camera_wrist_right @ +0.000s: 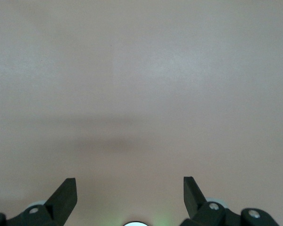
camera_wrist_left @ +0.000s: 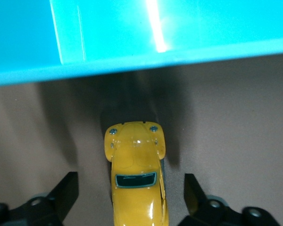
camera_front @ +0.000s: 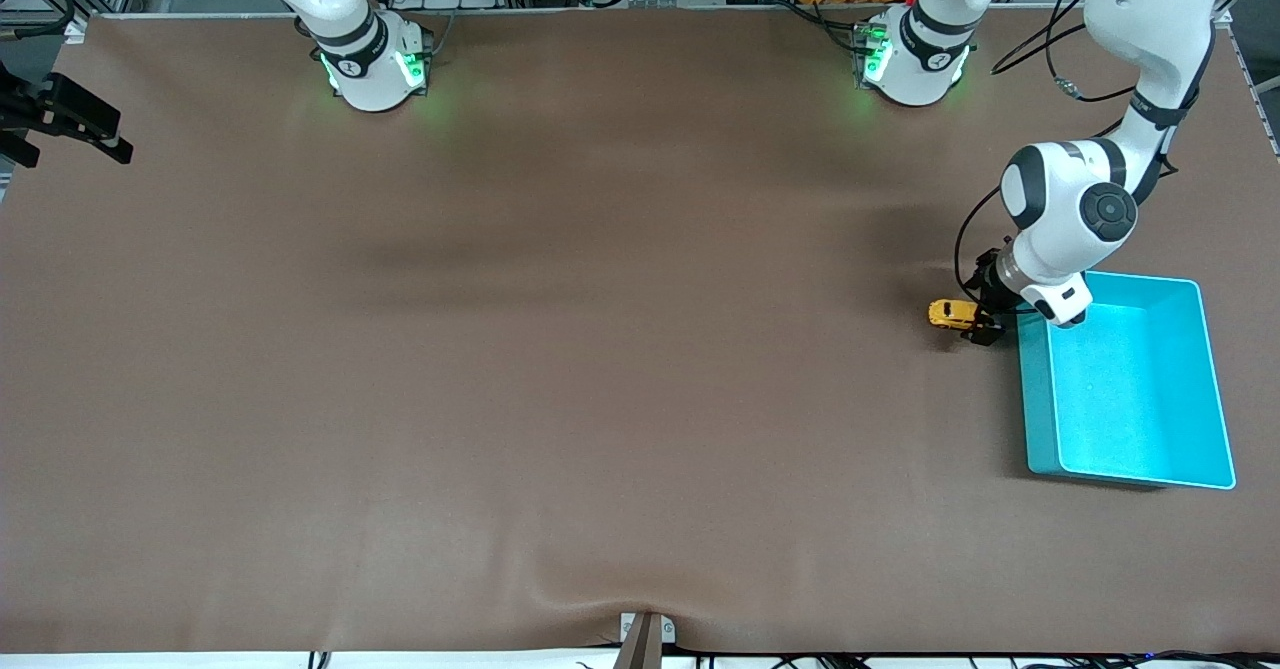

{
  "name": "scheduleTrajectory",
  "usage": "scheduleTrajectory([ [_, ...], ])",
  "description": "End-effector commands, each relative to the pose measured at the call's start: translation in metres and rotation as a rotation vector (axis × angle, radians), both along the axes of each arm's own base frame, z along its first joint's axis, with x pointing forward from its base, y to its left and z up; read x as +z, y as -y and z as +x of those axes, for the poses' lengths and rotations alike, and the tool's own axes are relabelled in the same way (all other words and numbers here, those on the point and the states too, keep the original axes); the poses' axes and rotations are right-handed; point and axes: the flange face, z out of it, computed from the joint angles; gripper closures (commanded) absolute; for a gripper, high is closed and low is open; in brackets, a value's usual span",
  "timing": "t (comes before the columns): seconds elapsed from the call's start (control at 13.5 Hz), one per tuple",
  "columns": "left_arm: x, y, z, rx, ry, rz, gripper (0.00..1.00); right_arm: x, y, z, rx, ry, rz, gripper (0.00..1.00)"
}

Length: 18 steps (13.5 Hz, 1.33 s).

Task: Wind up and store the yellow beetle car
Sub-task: 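Close the left gripper on the yellow car, then lift the car with the left gripper and carry it over the bin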

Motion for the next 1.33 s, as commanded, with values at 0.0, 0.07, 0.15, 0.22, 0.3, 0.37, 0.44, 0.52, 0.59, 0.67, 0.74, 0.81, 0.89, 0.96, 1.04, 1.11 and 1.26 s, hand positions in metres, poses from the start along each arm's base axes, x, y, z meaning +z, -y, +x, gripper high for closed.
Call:
scheduleTrajectory([
  [0.0,0.000,0.005,0.003,0.014,0.010,-0.007,1.00,0.003,-0.001,-0.008,0.001,0.007,0.014,0.00],
  [0.07,0.000,0.006,0.003,0.009,0.012,-0.006,1.00,0.003,-0.001,-0.008,0.002,0.011,0.014,0.00],
  [0.15,0.002,0.006,0.004,0.009,0.015,-0.005,1.00,0.003,0.000,-0.008,0.001,0.012,0.014,0.00],
  [0.22,0.004,0.006,0.006,0.001,0.021,-0.004,1.00,0.002,0.000,-0.007,0.002,0.012,0.014,0.00],
  [0.3,0.010,0.006,0.009,-0.005,0.032,-0.003,1.00,0.002,0.000,-0.007,0.002,0.012,0.014,0.00],
  [0.37,0.015,0.010,0.012,-0.016,0.041,-0.002,1.00,0.003,0.000,-0.007,0.004,0.014,0.014,0.00],
  [0.44,0.021,0.020,0.014,-0.034,0.052,-0.002,1.00,0.002,0.000,-0.007,0.005,0.012,0.014,0.00],
  [0.52,0.031,0.025,0.019,-0.054,0.069,0.000,1.00,0.002,0.001,-0.007,0.004,0.011,0.014,0.00],
  [0.59,0.044,0.026,0.025,-0.071,0.080,0.002,1.00,0.002,0.001,-0.007,0.004,0.011,0.014,0.00],
  [0.67,0.060,0.027,0.032,-0.102,0.082,0.003,1.00,0.002,0.001,-0.007,0.004,0.009,0.014,0.00],
  [0.74,0.079,0.027,0.040,-0.143,0.079,0.005,1.00,0.002,0.001,-0.007,0.002,0.009,0.014,0.00],
  [0.81,0.101,0.024,0.051,-0.179,0.069,0.006,1.00,0.002,0.001,-0.007,0.002,0.009,0.014,0.00],
  [0.89,0.121,0.023,0.062,-0.225,0.057,0.006,1.00,0.001,0.002,-0.007,0.002,0.008,0.013,0.00],
  [0.96,0.139,0.018,0.074,-0.268,0.046,0.007,1.00,0.001,0.001,-0.007,0.002,0.006,0.015,0.00],
  [1.04,0.154,0.009,0.085,-0.308,0.037,0.006,1.00,0.001,0.001,-0.007,0.002,0.006,0.015,0.00],
  [1.11,0.171,-0.007,0.096,-0.338,0.034,0.006,1.00,0.001,0.002,-0.007,0.002,0.006,0.013,0.00],
  [1.26,0.195,-0.035,0.110,-0.419,0.031,0.008,1.00,0.001,0.002,-0.007,0.002,0.006,0.013,0.00],
])
